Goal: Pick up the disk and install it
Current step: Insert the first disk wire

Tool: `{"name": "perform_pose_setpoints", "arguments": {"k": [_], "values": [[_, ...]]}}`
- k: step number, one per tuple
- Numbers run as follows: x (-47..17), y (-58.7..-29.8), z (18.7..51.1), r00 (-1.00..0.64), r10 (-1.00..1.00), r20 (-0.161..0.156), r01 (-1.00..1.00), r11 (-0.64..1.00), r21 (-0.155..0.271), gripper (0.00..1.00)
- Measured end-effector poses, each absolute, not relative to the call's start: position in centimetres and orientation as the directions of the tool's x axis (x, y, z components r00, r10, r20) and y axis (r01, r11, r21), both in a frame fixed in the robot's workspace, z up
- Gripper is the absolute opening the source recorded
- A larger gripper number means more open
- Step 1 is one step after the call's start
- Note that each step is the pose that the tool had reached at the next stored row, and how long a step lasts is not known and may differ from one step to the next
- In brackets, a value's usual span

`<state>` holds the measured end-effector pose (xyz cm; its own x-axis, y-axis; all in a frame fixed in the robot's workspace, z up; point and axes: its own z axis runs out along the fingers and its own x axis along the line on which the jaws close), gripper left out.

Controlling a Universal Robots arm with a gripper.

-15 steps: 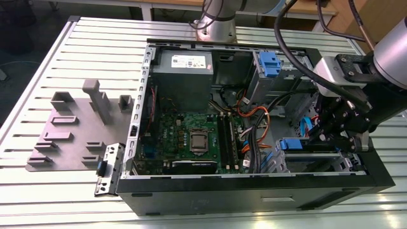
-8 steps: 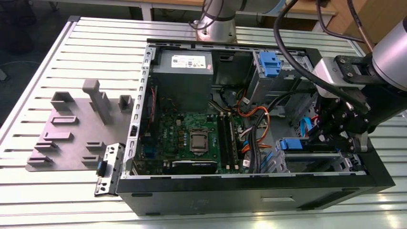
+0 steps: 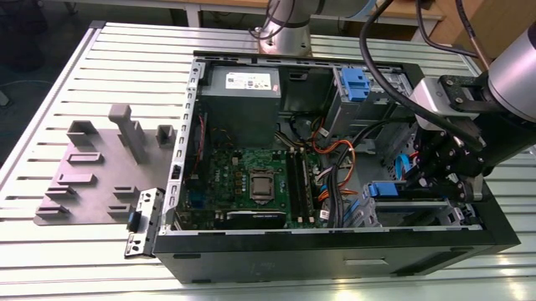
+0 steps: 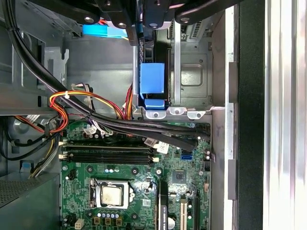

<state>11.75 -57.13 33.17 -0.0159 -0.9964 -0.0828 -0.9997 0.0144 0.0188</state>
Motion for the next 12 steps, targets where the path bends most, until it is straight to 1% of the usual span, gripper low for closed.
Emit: {"name": "perform_pose_setpoints", "arguments": {"k": [9, 10, 11, 12], "values": [[11.75, -57.13, 33.11, -0.016, -0.996, -0.084, -1.000, 0.014, 0.019, 0.16], [11.75, -57.13, 33.11, -0.016, -0.996, -0.084, -1.000, 0.014, 0.019, 0.17], [11.75, -57.13, 33.11, -0.016, -0.996, -0.084, -1.000, 0.014, 0.019, 0.23], [11.75, -57.13, 33.13, -0.016, -0.996, -0.083, -1.000, 0.014, 0.019, 0.23]]}}
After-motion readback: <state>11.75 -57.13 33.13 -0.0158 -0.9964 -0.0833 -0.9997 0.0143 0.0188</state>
